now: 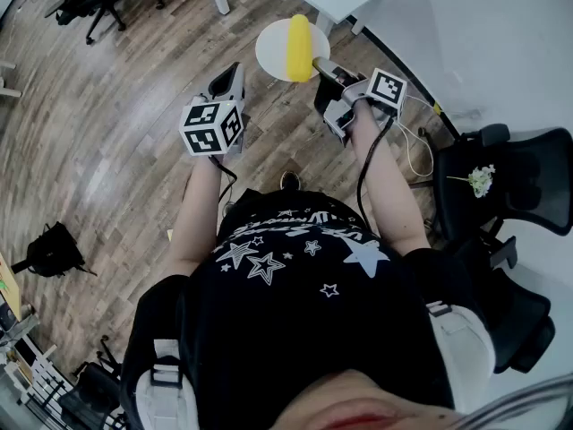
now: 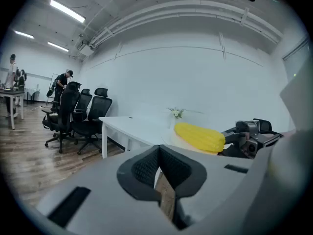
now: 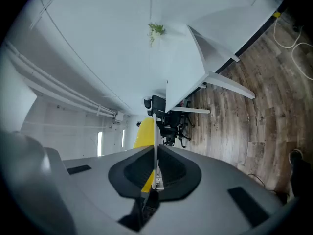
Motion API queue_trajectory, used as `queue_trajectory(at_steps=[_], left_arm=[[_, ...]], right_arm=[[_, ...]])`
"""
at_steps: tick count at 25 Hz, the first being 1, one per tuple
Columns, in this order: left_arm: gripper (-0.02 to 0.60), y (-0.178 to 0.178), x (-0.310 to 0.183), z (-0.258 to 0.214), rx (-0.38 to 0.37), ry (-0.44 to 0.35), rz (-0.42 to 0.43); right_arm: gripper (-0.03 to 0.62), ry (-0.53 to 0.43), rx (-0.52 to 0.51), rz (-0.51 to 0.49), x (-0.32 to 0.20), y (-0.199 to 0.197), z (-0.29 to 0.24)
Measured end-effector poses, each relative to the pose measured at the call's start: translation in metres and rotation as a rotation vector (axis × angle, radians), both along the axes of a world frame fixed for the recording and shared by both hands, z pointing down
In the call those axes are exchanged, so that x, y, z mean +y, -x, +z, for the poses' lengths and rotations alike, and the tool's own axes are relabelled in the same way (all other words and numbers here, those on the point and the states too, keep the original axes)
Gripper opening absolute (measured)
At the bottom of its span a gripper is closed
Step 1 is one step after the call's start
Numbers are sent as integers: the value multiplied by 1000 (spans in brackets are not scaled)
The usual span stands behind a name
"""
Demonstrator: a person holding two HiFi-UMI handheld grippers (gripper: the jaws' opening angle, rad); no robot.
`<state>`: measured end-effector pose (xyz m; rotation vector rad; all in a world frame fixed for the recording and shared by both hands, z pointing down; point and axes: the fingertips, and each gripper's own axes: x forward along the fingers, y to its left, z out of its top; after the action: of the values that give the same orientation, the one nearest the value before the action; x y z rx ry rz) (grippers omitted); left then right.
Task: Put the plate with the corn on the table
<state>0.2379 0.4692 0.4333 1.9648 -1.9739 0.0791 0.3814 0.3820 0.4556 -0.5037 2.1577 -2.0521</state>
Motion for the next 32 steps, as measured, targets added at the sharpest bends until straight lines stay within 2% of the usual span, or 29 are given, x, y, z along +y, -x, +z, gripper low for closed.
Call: queue_trajectory(at_steps=[15,26,32], left_arm=[[6,-2,8,-2,4,8,12],[6,-8,2,-2,-8,3,-15],[6,5,6,3,3,16,-31]], right_arm=[[21,8,-10,8,7,-1,-1],[25,-31,-17,-43,-4,-2,-6],[25,-22,-29,-35,-11,6,-7]])
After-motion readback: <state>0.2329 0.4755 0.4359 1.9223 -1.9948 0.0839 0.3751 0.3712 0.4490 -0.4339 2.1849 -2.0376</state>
